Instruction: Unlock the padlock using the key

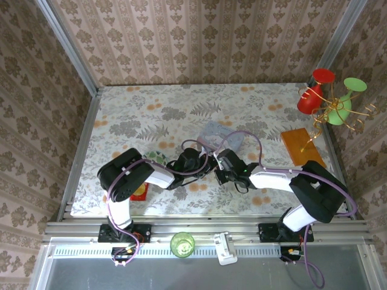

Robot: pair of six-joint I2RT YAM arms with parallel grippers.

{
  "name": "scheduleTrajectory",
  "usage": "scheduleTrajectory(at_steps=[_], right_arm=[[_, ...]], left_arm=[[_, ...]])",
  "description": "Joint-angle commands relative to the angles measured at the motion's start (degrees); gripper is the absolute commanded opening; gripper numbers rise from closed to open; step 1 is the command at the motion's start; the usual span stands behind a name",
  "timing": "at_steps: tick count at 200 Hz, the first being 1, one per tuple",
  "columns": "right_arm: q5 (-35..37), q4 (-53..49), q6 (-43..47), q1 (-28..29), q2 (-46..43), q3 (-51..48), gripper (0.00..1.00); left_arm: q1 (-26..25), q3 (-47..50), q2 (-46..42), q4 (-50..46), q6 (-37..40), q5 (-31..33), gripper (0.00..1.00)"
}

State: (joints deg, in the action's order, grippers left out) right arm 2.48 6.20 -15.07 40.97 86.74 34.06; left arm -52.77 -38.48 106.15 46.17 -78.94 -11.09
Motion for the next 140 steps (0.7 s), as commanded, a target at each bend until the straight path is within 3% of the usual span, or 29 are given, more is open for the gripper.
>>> scheduleTrajectory(at_steps=[1, 82, 140], right_arm=[[-14.6, 10.7, -8.4, -4.0, -1.1, -4.9, 0.0], [-34.7, 33.0, -20.2, -15.4, 3.3, -14.6, 0.0], [-39.3, 34.9, -21.4, -18.0, 5.4, -15.1, 0.0]], left_arm=[[-1.2, 0.3, -0.4, 7.1, -1.5, -1.6, 0.05], [-1.2, 2.2, -0.6, 9.7, -2.0, -1.0, 0.12], [-0.6, 4.5, -1.8, 6.2, 0.6, 1.5, 0.14]])
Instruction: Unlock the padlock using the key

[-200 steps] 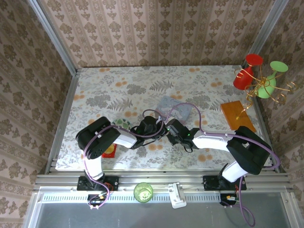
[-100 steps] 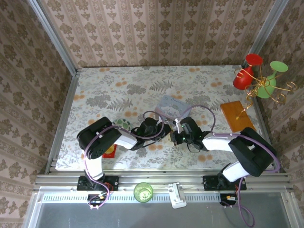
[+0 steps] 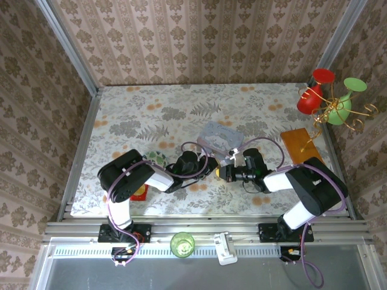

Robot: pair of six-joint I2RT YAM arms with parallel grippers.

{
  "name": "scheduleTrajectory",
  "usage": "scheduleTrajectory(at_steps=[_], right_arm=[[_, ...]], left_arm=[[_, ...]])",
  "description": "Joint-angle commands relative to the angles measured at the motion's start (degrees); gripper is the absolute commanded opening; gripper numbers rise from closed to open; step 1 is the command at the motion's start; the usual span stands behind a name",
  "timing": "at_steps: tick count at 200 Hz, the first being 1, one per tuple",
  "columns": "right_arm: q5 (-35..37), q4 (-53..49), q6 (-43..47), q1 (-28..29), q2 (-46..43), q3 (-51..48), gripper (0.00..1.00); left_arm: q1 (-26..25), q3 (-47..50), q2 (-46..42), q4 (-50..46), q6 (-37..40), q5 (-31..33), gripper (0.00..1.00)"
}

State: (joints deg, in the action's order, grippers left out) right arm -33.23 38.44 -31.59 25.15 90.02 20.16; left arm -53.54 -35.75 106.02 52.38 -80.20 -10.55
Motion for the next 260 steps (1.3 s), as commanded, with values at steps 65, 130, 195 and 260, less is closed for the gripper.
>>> scheduleTrajectory(at_steps=[65, 130, 195, 260], right_arm=[[-5.6, 8.0, -7.0, -4.1, 7.7, -1.4, 0.0], [0.0, -6.1, 0.8, -4.0, 2.9, -0.2, 0.0], [3.0, -12.1, 3.6, -3.1, 0.4, 1.5, 0.0], [-3.9, -5.8, -2.4, -3.9, 4.5, 1.8, 0.03]], left_arm=[[0.3, 4.0, -3.8, -6.9, 5.8, 3.6, 0.2], [0.2, 2.0, -7.5, -21.1, 13.2, 6.2, 0.1], [1.3, 5.4, -10.2, -21.9, 13.9, 7.8, 0.12], [1.0, 3.0, -11.1, -20.9, 16.8, 8.9, 0.18]])
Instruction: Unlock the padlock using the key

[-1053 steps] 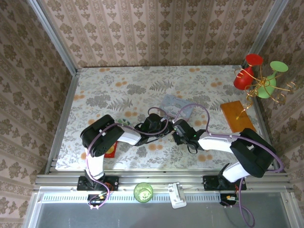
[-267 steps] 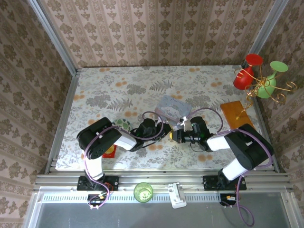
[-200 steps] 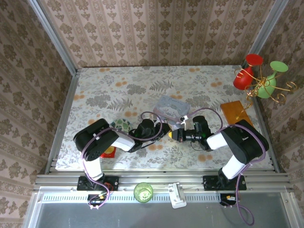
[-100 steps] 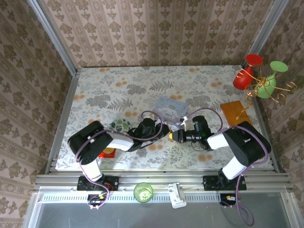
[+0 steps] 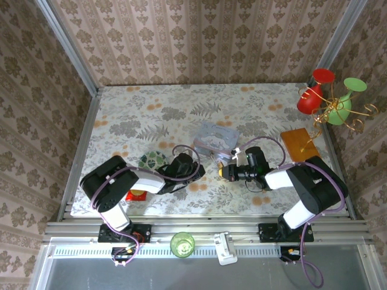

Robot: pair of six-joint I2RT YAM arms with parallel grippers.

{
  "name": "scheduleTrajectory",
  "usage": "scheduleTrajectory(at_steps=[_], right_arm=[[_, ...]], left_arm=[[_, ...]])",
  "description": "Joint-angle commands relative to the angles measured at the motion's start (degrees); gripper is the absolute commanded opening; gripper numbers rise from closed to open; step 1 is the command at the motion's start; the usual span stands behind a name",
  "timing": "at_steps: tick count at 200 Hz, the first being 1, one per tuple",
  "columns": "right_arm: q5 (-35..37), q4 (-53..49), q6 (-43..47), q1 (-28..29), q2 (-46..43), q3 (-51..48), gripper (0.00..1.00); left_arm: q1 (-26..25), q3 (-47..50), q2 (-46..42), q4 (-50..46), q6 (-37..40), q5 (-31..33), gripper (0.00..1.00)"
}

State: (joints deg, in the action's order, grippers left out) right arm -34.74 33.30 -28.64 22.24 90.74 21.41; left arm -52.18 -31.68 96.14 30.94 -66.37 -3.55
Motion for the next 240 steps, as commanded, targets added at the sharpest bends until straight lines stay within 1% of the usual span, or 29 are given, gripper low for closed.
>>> scheduleTrajectory(at_steps=[1, 6, 18, 28, 33, 40, 50, 62, 78, 93, 108, 133, 147, 153, 159, 177, 190, 203, 214, 227, 240], right_arm=[[-2.7, -0.6, -5.4, -1.0, 4.0, 0.6, 0.04], [-3.9, -0.6, -6.2, -0.9, 4.7, 1.1, 0.06], [-4.4, -1.2, -7.8, -0.9, 5.7, 1.5, 0.11], [-5.1, -1.3, -8.8, -1.0, 5.4, 1.2, 0.18], [-4.9, -2.0, -9.0, -1.0, 4.8, 1.2, 0.21], [-4.1, -3.7, -8.8, -0.9, 3.4, 1.1, 0.21], [-2.2, -8.0, -7.4, -0.9, 1.4, 1.6, 0.2], [0.1, -14.7, -4.4, -0.9, -0.2, 3.1, 0.25], [1.4, -18.5, -3.4, -1.4, -2.0, 3.8, 0.32], [2.9, -21.0, -3.8, -1.9, -4.7, 3.8, 0.36], [6.6, -23.2, -4.0, -2.0, -8.9, 3.4, 0.37], [13.5, -28.5, -2.9, -2.6, -16.4, 4.4, 0.39], [15.4, -30.8, -2.2, -3.5, -19.3, 5.7, 0.39], [15.5, -31.5, -1.8, -3.9, -20.0, 6.4, 0.39], [15.4, -32.4, -1.3, -4.0, -20.5, 7.3, 0.39], [15.6, -33.5, 0.2, -4.1, -20.6, 9.6, 0.4], [16.0, -34.2, 1.1, -4.1, -19.9, 11.3, 0.4], [16.4, -34.5, 1.3, -4.3, -19.6, 12.4, 0.4], [16.4, -34.0, 1.3, -4.5, -19.5, 12.8, 0.4], [16.5, -33.2, 0.9, -4.7, -19.2, 13.3, 0.4], [16.2, -32.9, 0.7, -4.8, -18.7, 14.0, 0.4]], left_arm=[[-0.3, -1.2, -1.4, 0.4, 3.3, 1.9, 0.18], [-0.5, -2.0, -1.9, -0.4, 4.3, 2.2, 0.22], [-0.9, -3.9, -3.9, -2.5, 7.3, 3.4, 0.25], [-1.4, -7.8, -5.0, -7.9, 10.4, 4.3, 0.34], [-1.6, -10.1, -5.1, -11.0, 12.3, 5.0, 0.37], [-2.1, -12.6, -4.9, -14.4, 14.6, 5.5, 0.38], [-2.6, -14.4, -4.0, -15.0, 16.9, 6.0, 0.42], [-2.7, -16.6, -1.6, -16.5, 17.8, 5.9, 0.46], [-2.3, -19.0, 2.2, -18.9, 17.5, 5.0, 0.46], [-2.6, -18.7, 4.0, -19.5, 16.5, 6.1, 0.41], [-3.3, -19.0, 4.0, -22.3, 17.6, 7.7, 0.33], [-6.0, -22.5, 3.1, -31.8, 22.6, 13.2, 0.33], [-7.3, -25.8, 4.0, -38.5, 24.7, 15.6, 0.36], [-7.5, -26.1, 4.4, -39.7, 25.0, 16.3, 0.36], [-7.3, -25.2, 4.7, -39.1, 24.6, 16.3, 0.37], [-6.4, -21.2, 4.8, -32.7, 22.6, 13.8, 0.36], [-7.4, -21.5, 4.3, -32.6, 22.3, 14.0, 0.37], [-9.9, -23.5, 3.3, -35.4, 23.3, 17.7, 0.41], [-11.1, -26.3, 4.3, -39.2, 23.9, 20.1, 0.46], [-11.5, -28.7, 6.6, -42.2, 23.9, 20.6, 0.5], [-11.5, -29.5, 8.2, -42.3, 23.6, 20.1, 0.53]])
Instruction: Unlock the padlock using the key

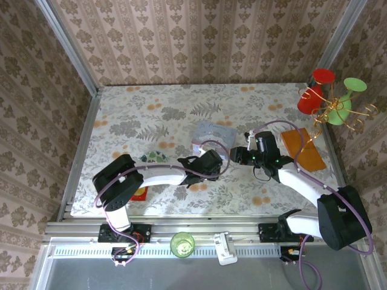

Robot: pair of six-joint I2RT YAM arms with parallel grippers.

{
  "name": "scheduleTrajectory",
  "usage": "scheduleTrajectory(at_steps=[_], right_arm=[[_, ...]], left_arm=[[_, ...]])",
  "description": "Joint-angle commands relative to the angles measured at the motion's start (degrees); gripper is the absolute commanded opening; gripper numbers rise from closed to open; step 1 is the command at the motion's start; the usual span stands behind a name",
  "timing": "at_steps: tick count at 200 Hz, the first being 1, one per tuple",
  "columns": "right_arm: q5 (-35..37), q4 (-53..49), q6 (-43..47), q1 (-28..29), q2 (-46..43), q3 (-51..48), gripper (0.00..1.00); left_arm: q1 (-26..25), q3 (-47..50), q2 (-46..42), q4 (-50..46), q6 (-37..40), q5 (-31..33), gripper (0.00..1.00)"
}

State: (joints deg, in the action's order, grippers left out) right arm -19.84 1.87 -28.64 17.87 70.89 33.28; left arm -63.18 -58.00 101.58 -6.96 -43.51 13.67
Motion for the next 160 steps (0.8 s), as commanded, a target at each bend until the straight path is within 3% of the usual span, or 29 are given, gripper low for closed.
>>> scheduleTrajectory(at_steps=[1, 68, 111, 139, 160], right_arm=[[1.2, -1.5, 0.7, -0.4, 1.2, 2.2, 0.4], [1.6, 0.8, -0.6, -0.6, 0.4, 1.8, 0.39], [9.0, 1.7, -0.7, -1.1, 2.7, 2.3, 0.4], [7.5, 4.2, -1.7, -1.6, 5.5, 3.0, 0.39], [7.0, 6.1, -2.7, -1.7, 6.7, 3.0, 0.39]], left_arm=[[-0.5, -3.2, 2.9, -4.4, 0.7, 2.9, 0.53], [-0.5, -9.9, 9.0, -9.8, 4.6, 4.7, 0.53], [-1.7, -18.0, 14.3, -17.7, 8.4, 9.1, 0.48], [-1.4, -20.2, 16.1, -23.4, 9.1, 12.1, 0.47], [-0.2, -17.8, 14.9, -20.7, 9.0, 10.9, 0.47]])
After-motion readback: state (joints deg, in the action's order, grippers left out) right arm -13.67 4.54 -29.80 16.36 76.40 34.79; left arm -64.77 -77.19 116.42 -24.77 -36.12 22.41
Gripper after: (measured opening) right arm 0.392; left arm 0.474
